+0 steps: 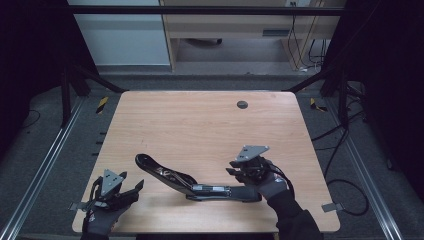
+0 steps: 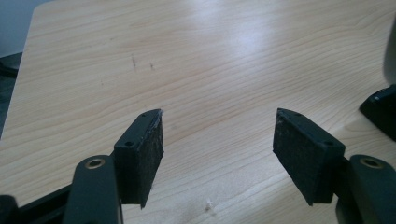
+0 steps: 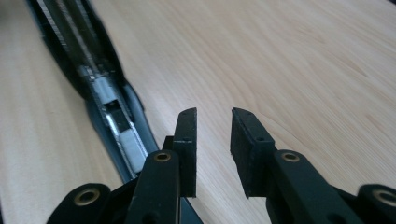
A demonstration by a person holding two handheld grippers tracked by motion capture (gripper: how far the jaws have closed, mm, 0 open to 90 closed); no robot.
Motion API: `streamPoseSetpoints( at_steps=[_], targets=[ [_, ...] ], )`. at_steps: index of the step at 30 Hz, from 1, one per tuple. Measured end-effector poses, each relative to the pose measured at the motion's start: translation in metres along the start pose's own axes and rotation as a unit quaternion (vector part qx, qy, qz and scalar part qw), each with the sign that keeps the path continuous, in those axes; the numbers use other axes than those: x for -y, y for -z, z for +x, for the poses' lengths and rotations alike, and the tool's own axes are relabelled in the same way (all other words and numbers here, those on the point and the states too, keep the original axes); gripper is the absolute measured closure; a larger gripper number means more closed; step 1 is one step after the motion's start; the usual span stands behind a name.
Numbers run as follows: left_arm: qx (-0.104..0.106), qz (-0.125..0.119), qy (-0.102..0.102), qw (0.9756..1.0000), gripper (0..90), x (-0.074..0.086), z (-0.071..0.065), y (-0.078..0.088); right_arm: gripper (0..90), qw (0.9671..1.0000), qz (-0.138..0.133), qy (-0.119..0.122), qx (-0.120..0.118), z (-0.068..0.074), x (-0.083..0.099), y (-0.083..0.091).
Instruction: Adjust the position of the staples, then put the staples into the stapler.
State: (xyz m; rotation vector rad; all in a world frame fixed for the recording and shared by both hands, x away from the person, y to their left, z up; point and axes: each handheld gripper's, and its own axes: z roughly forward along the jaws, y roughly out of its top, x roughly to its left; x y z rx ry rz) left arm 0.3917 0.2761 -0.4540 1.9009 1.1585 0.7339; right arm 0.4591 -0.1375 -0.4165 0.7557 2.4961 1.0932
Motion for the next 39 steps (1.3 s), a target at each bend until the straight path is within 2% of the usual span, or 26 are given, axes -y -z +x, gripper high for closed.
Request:
streamPoseSetpoints(
  at_steps=[3, 6, 8, 14, 22, 25, 28, 32, 35, 39],
  targets=[
    [0.008, -0.008, 0.005, 0.9999, 32.4, -0.001, -0.003, 0.002, 71.4, 0.9991, -0.015, -0.027, 0.029, -0.003, 0.012, 0.007],
    [0.016, -0.013, 0.005, 0.9998, 31.8, -0.002, -0.005, 0.003, 69.2, 0.9965, -0.03, -0.054, 0.057, -0.005, 0.028, 0.015],
    [0.018, -0.016, 0.003, 0.9997, 30.9, -0.003, -0.007, 0.003, 68.8, 0.9948, -0.038, -0.069, 0.065, -0.006, 0.038, 0.018],
    [0.03, -0.028, 0.002, 0.9992, 29.4, -0.006, -0.013, 0.006, 67.1, 0.9916, -0.041, -0.089, 0.083, -0.006, 0.061, 0.026],
    [0.042, -0.043, 0.002, 0.9982, 27.5, -0.008, -0.018, 0.013, 66.9, 0.9889, -0.044, -0.099, 0.101, 0.001, 0.082, 0.037],
    [0.048, -0.049, 0.006, 0.9976, 27.1, -0.009, -0.019, 0.015, 67.6, 0.9857, -0.048, -0.112, 0.116, 0.003, 0.088, 0.04],
    [0.049, -0.056, 0.009, 0.9972, 26.7, -0.01, -0.019, 0.018, 70.5, 0.9843, -0.056, -0.123, 0.114, 0.004, 0.095, 0.041],
    [0.053, -0.066, 0.013, 0.9963, 26.5, -0.012, -0.019, 0.023, 74.3, 0.9839, -0.047, -0.136, 0.106, 0.005, 0.099, 0.04],
    [0.054, -0.072, 0.014, 0.9958, 26.2, -0.013, -0.019, 0.026, 76.8, 0.9848, -0.043, -0.131, 0.105, 0.006, 0.101, 0.039],
    [0.056, -0.081, 0.011, 0.9951, 25.5, -0.015, -0.023, 0.031, 80.1, 0.9848, -0.037, -0.137, 0.1, 0.009, 0.101, 0.039]
  ],
)
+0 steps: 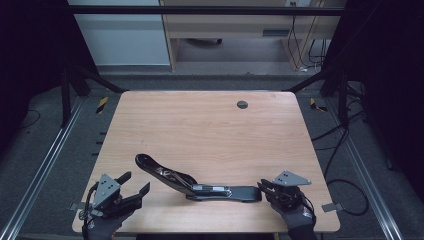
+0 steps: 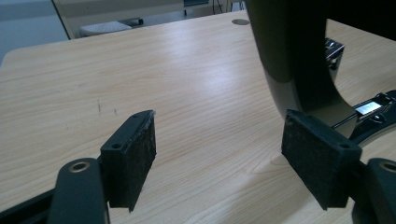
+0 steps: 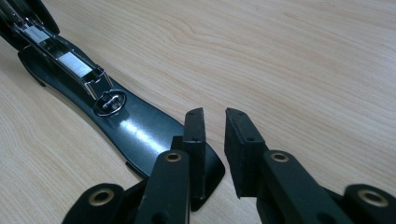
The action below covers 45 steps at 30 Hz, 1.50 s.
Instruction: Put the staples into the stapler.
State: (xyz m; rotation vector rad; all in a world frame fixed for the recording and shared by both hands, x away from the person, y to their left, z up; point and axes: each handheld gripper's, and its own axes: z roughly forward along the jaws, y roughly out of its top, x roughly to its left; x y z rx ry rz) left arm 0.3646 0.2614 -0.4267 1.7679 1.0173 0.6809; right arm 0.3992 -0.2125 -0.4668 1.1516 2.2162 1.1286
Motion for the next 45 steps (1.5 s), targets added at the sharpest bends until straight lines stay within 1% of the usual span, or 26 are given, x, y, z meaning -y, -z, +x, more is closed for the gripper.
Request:
streamPoseSetpoints(
  at_steps=[5, 7, 8, 13, 16, 17, 18, 22, 23, 27, 30, 31, 34, 35, 39, 41, 43, 44, 45],
  targets=[
    [0.004, -0.015, 0.0, 0.9999, 25.2, -0.004, -0.003, 0.006, 86.4, 1.0, 0.003, 0.002, -0.006, 0.003, 0.001, -0.001],
    [0.008, -0.019, -0.002, 0.9998, 25.0, -0.006, -0.005, 0.008, 89.1, 0.9999, 0.006, 0.009, -0.006, 0.002, 0.002, -0.001],
    [0.01, -0.02, -0.003, 0.9997, 24.9, -0.007, -0.006, 0.009, 90.0, 0.9999, 0.007, 0.006, -0.008, 0.003, 0.002, -0.001],
    [0.015, -0.029, -0.001, 0.9995, 24.8, -0.01, -0.012, 0.01, 90.0, 0.9998, 0.014, 0.009, -0.013, 0.005, 0.001, -0.002],
    [0.018, -0.029, -0.005, 0.9994, 24.9, -0.012, -0.014, 0.01, 90.0, 0.9995, 0.02, 0.01, -0.02, 0.007, 0.002, -0.002],
    [0.019, -0.031, -0.005, 0.9993, 25.0, -0.013, -0.015, 0.01, 90.0, 0.9995, 0.02, 0.016, -0.02, 0.008, 0.003, -0.003],
    [0.02, -0.032, -0.005, 0.9993, 25.0, -0.014, -0.016, 0.01, 90.0, 0.9993, 0.024, 0.012, -0.024, 0.008, 0.003, -0.002],
    [0.022, -0.037, -0.003, 0.9991, 25.2, -0.018, -0.019, 0.008, 90.0, 0.9993, 0.024, 0.015, -0.023, 0.01, 0.004, -0.002],
    [0.022, -0.036, -0.004, 0.9991, 25.2, -0.019, -0.02, 0.008, 90.0, 0.9993, 0.025, 0.015, -0.024, 0.01, 0.004, -0.002],
    [0.021, -0.037, -0.001, 0.9991, 26.0, -0.023, -0.021, 0.004, 90.0, 0.999, 0.03, 0.015, -0.028, 0.012, 0.005, -0.004],
    [0.024, -0.035, 0.001, 0.9991, 27.0, -0.026, -0.022, 0.0, 90.0, 0.9989, 0.034, 0.016, -0.029, 0.013, 0.004, -0.006],
    [0.025, -0.035, 0.001, 0.9991, 27.2, -0.027, -0.023, -0.001, 90.0, 0.9989, 0.034, 0.02, -0.027, 0.014, 0.004, -0.006],
    [0.025, -0.035, -0.002, 0.9991, 28.4, -0.029, -0.024, -0.003, 90.0, 0.9988, 0.033, 0.02, -0.029, 0.015, 0.004, -0.008],
    [0.025, -0.034, -0.002, 0.9991, 28.7, -0.03, -0.024, -0.004, 90.0, 0.9988, 0.034, 0.024, -0.028, 0.014, 0.004, -0.009],
    [0.025, -0.034, 0.005, 0.9991, 30.8, -0.032, -0.024, -0.007, 90.0, 0.9987, 0.037, 0.017, -0.032, 0.015, 0.004, -0.01],
    [0.026, -0.035, 0.004, 0.9991, 31.8, -0.033, -0.024, -0.009, 90.0, 0.9986, 0.039, 0.018, -0.032, 0.014, 0.004, -0.011],
    [0.027, -0.035, 0.007, 0.999, 32.7, -0.034, -0.024, -0.01, 90.0, 0.9985, 0.042, 0.014, -0.032, 0.014, 0.005, -0.012],
    [0.027, -0.036, 0.008, 0.999, 33.2, -0.034, -0.023, -0.011, 90.0, 0.9985, 0.041, 0.018, -0.031, 0.014, 0.006, -0.013],
    [0.027, -0.037, 0.01, 0.9989, 33.8, -0.035, -0.023, -0.011, 90.0, 0.9984, 0.044, 0.013, -0.034, 0.015, 0.006, -0.013]
  ],
)
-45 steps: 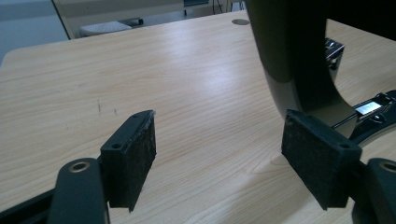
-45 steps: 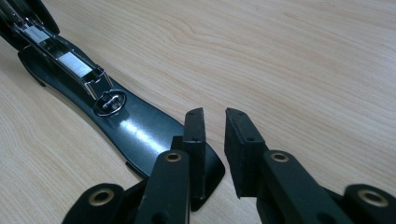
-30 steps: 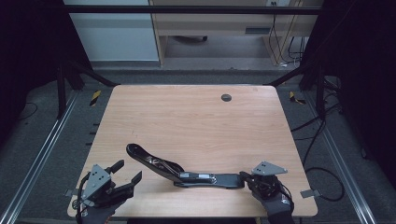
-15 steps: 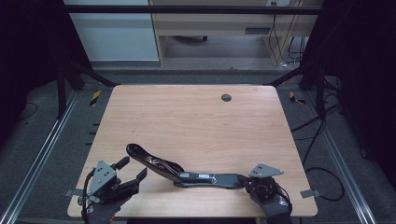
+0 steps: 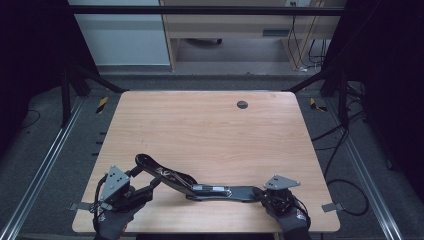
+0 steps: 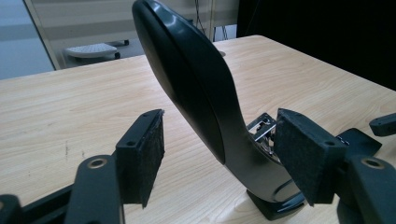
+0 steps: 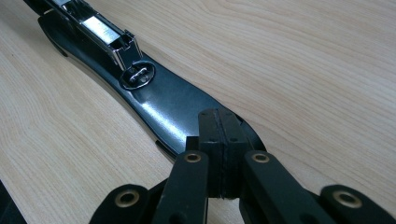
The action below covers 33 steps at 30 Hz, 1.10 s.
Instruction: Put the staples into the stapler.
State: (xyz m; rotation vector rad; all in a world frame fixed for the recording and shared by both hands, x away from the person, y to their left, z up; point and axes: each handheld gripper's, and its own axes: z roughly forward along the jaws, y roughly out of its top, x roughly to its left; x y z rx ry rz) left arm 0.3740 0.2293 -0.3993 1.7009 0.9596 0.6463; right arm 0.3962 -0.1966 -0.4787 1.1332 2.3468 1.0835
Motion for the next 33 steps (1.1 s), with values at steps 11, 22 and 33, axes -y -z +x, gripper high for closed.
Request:
streamPoseSetpoints(
  at_steps=[11, 22, 33],
  targets=[
    [-0.002, 0.0, 0.0, 1.0, 38.8, -0.0035, -0.0005, -0.0085, 90.0, 1.0, 0.003, 0.006, -0.003, 0.0005, -0.0006, -0.0038],
    [-0.008, -0.006, 0.015, 0.9998, 50.9, -0.0049, 0.0014, -0.0097, 90.0, 0.9998, 0.016, 0.009, -0.001, -0.0007, 0.0002, -0.0094],
    [-0.004, -0.004, 0.023, 0.9997, 52.6, -0.0065, 0.0015, -0.009, 90.0, 0.9997, 0.023, 0.003, -0.001, -0.0008, 0.0015, -0.0105]
  ],
)
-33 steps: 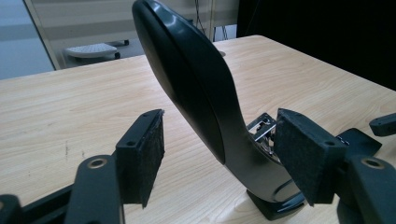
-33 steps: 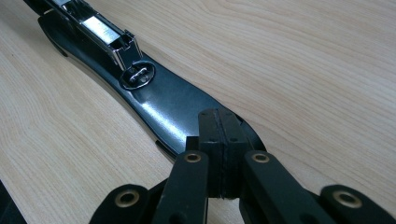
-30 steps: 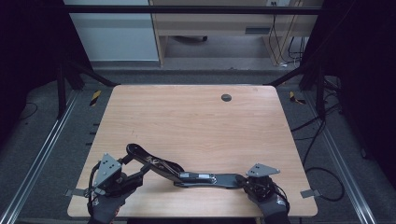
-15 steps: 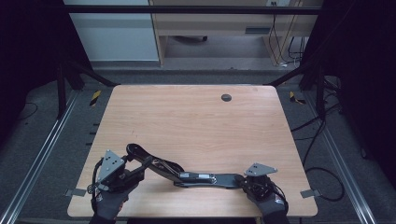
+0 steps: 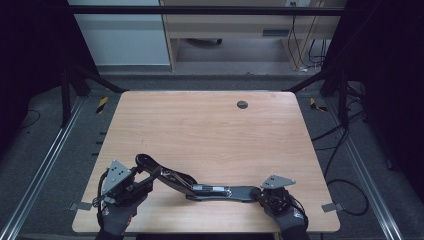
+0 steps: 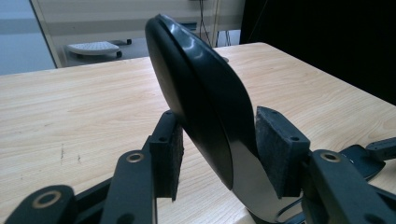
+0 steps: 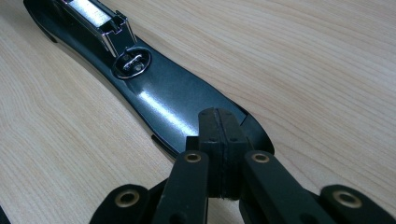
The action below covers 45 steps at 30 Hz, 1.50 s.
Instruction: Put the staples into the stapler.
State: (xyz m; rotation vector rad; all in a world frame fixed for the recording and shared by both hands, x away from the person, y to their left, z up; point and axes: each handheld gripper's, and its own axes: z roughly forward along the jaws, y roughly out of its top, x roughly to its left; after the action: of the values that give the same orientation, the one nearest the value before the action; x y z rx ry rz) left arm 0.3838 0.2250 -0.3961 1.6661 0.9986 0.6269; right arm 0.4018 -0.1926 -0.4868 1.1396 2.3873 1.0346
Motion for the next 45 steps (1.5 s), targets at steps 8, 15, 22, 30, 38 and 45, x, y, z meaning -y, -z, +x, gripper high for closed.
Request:
streamPoseSetpoints(
  at_steps=[8, 15, 22, 30, 38, 45],
  targets=[
    [0.003, -0.001, 0.002, 1.0, 53.6, -0.003, -0.003, -0.001, 90.0, 1.0, -0.004, 0.0, -0.002, -0.001, 0.001, 0.0],
    [0.008, -0.001, -0.004, 1.0, 54.5, -0.007, -0.008, -0.002, 90.0, 0.9999, -0.007, -0.007, -0.004, -0.002, 0.002, 0.0],
    [0.013, -0.002, -0.013, 0.9998, 55.5, -0.013, -0.016, -0.004, 90.0, 0.9999, -0.008, -0.009, -0.007, -0.002, 0.002, 0.0],
    [0.017, -0.003, -0.023, 0.9996, 56.5, -0.018, -0.024, -0.008, 90.0, 0.9999, -0.009, -0.007, -0.007, -0.002, 0.002, 0.0],
    [0.021, -0.005, -0.033, 0.9992, 57.3, -0.023, -0.033, -0.012, 90.0, 0.9999, -0.009, -0.006, -0.007, -0.002, 0.002, 0.0],
    [0.027, -0.005, -0.043, 0.9987, 57.9, -0.026, -0.04, -0.015, 90.0, 0.9999, -0.01, -0.006, -0.008, -0.002, 0.003, 0.0]
  ],
)
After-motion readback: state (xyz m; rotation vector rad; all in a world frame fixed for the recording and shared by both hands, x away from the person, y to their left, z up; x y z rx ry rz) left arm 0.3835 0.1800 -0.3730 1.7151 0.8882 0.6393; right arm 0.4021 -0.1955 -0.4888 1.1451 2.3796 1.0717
